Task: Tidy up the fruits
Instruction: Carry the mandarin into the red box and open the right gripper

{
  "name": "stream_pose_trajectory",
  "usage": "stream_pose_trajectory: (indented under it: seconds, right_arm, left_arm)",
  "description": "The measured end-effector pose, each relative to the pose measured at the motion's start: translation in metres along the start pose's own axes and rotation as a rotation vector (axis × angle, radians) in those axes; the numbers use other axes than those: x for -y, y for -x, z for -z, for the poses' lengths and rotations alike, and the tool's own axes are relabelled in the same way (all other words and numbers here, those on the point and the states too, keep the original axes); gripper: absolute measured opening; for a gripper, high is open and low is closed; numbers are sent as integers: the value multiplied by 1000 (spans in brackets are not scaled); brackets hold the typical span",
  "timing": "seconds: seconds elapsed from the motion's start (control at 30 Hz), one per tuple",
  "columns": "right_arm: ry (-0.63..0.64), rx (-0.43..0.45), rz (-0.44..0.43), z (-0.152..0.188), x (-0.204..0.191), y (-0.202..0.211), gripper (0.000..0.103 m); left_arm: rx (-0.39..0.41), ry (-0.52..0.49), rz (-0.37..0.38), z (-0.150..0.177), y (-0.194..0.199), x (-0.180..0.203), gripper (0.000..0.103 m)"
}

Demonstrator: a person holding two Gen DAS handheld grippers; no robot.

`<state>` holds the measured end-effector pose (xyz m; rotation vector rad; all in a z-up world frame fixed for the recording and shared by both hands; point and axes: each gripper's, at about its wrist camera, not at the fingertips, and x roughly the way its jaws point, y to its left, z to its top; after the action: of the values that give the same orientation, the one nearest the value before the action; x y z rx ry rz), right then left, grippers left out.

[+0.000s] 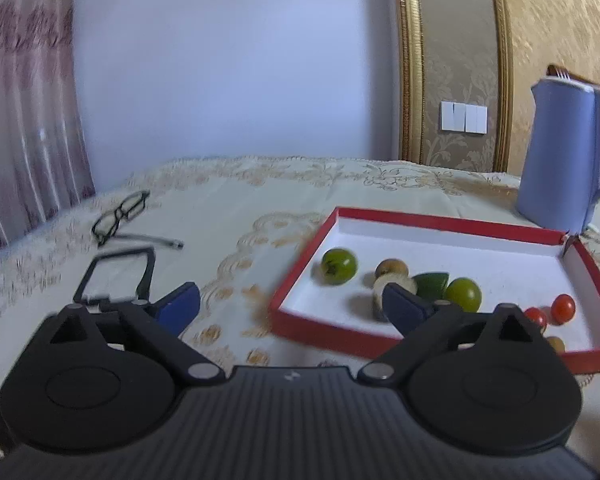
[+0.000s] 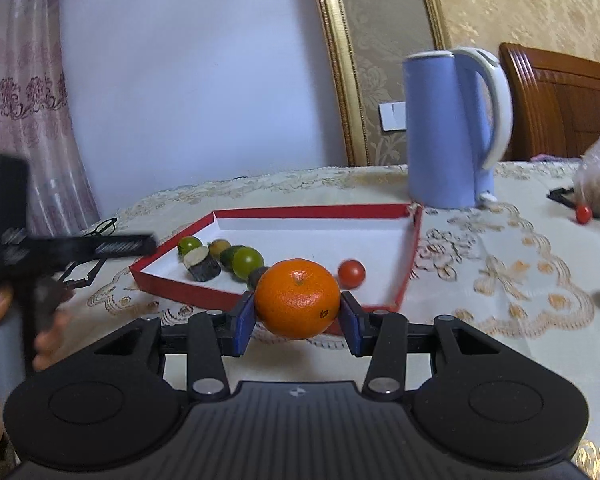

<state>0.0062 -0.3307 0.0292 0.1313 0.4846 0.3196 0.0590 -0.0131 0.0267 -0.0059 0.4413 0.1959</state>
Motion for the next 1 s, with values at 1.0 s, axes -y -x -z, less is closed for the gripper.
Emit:
stream_pose_trajectory:
  seconds: [1.0]
  right_arm:
    - [-4,-108,128,-55,1,-116,44]
  left_arm:
    - [-67,106,-1,31,-11,-46,103]
